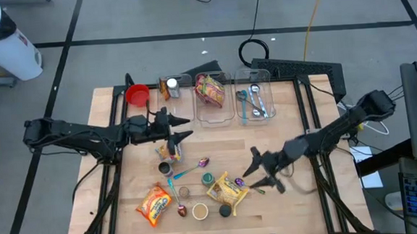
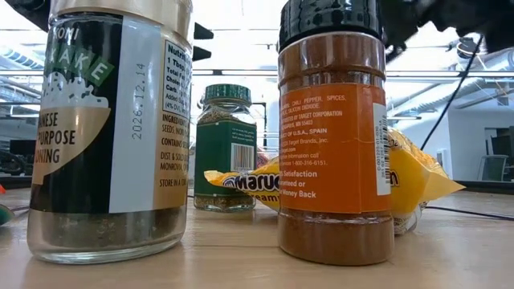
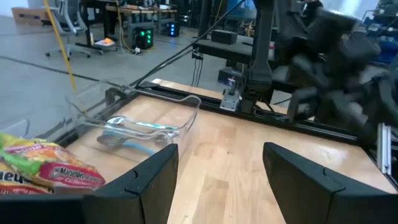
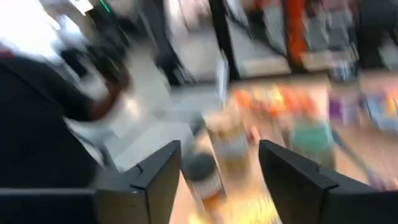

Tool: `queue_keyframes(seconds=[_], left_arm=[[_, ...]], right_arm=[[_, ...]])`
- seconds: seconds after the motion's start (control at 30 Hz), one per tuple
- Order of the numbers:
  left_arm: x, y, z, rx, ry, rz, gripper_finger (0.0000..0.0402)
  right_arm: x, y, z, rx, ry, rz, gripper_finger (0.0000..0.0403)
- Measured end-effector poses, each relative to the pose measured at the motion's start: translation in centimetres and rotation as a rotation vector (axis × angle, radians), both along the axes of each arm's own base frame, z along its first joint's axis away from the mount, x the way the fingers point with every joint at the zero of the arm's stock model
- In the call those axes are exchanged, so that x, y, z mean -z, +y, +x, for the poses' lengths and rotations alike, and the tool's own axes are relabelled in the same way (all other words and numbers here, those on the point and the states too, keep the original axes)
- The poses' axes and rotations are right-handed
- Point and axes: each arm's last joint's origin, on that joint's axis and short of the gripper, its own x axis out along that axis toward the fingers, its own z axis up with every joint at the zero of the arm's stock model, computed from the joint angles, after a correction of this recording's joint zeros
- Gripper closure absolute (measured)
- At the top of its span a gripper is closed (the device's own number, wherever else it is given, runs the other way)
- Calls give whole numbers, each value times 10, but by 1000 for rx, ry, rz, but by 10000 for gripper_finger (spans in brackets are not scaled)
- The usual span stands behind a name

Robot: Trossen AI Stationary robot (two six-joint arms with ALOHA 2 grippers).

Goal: Pick & Place Food Item
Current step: Put the right blue spoon into the right transparent bin

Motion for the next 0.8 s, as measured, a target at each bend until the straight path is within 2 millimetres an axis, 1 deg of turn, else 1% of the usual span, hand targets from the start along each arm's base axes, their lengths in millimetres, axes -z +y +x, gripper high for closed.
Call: queue_keyframes(seconds=[0.07, 0.13, 0.2, 0.23, 0.4, 0.57, 0.8], left_arm=[[-1, 1, 0, -6, -7, -9, 158], [0, 3, 0, -13, -7, -20, 158], [0, 3, 0, -13, 2, -20, 158], [0, 3, 0, -13, 2, -13, 158], [0, 3, 0, -11, -3, -2, 158], [0, 3, 0, -11, -3, -8, 158], [0, 3, 0, -36, -5, -12, 158]], right_arm=[[9, 12, 2, 91, 153, -105, 174], [19, 19, 2, 209, 299, -250, 167], [28, 25, -1, 277, 392, -348, 166], [33, 28, -3, 292, 418, -367, 166], [54, 43, -5, 286, 517, -328, 175], [78, 50, -4, 293, 594, -344, 185], [90, 49, 0, 308, 626, -363, 203]])
